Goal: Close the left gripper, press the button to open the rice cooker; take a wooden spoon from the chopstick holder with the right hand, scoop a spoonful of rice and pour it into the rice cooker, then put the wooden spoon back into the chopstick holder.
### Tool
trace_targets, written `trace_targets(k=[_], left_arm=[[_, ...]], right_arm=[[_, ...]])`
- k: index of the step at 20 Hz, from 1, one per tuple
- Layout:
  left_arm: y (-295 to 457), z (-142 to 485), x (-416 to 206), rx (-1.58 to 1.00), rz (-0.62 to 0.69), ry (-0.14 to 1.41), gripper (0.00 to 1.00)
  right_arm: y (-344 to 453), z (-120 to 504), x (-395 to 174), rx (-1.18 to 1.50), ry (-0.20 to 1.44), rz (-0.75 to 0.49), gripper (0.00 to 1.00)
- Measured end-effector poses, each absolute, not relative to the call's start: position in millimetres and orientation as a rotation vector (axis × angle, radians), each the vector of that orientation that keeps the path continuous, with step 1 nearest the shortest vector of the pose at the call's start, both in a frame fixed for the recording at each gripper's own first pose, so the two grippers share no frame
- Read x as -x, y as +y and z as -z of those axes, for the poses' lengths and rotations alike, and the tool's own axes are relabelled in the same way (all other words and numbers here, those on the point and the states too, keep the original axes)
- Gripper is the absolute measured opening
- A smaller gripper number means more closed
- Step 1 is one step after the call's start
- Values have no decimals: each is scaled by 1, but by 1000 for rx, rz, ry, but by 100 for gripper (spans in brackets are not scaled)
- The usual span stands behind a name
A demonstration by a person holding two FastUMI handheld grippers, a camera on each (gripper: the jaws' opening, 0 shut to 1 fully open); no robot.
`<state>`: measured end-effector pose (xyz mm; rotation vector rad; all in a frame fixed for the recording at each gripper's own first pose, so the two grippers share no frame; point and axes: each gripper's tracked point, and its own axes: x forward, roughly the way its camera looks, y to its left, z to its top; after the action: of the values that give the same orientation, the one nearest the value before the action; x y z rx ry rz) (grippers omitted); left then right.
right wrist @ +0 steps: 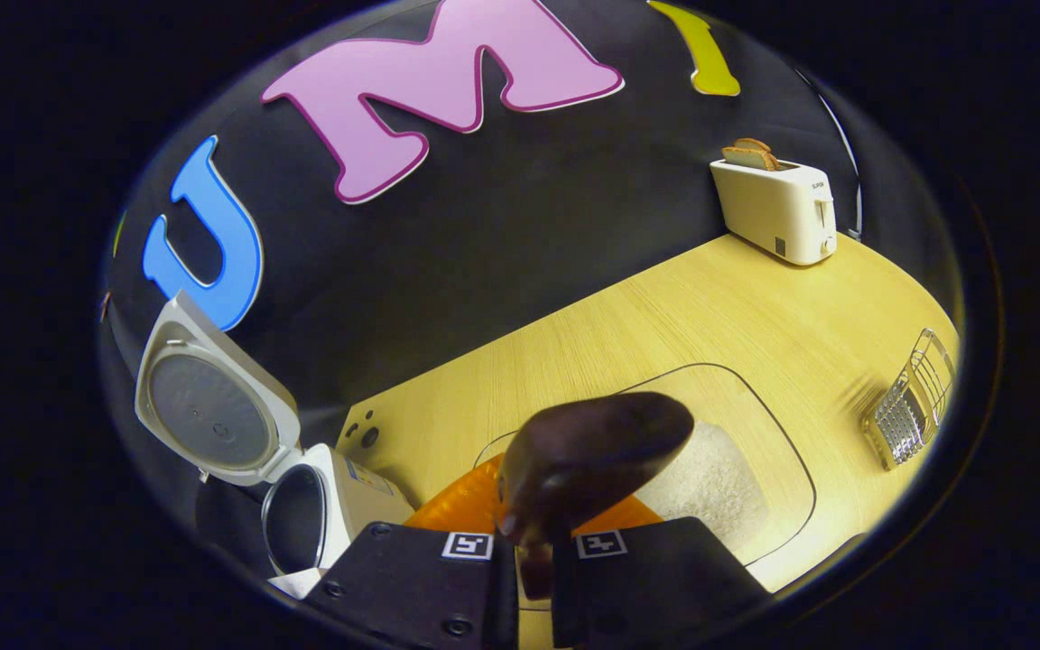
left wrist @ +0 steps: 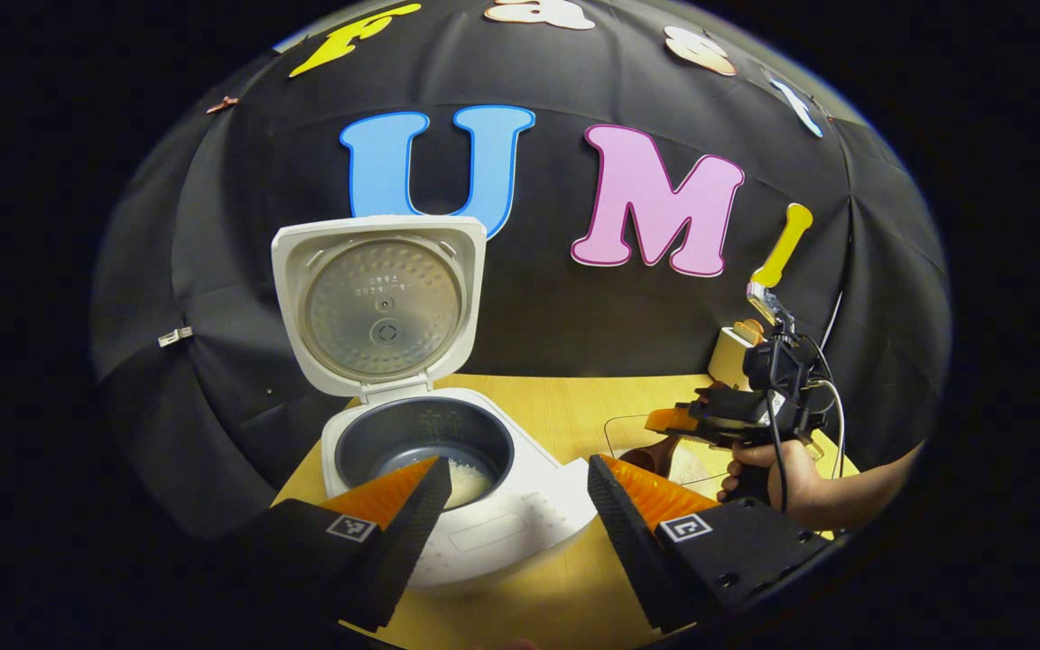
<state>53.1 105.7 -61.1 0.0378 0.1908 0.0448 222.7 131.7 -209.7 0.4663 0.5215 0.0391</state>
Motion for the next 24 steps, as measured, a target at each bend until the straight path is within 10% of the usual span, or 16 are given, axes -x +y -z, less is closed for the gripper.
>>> trace_targets(k=[24], left_arm=[[105, 43, -24, -81, -86, 131, 98]], right_arm=[[105, 82, -224, -619, 360, -110, 18]])
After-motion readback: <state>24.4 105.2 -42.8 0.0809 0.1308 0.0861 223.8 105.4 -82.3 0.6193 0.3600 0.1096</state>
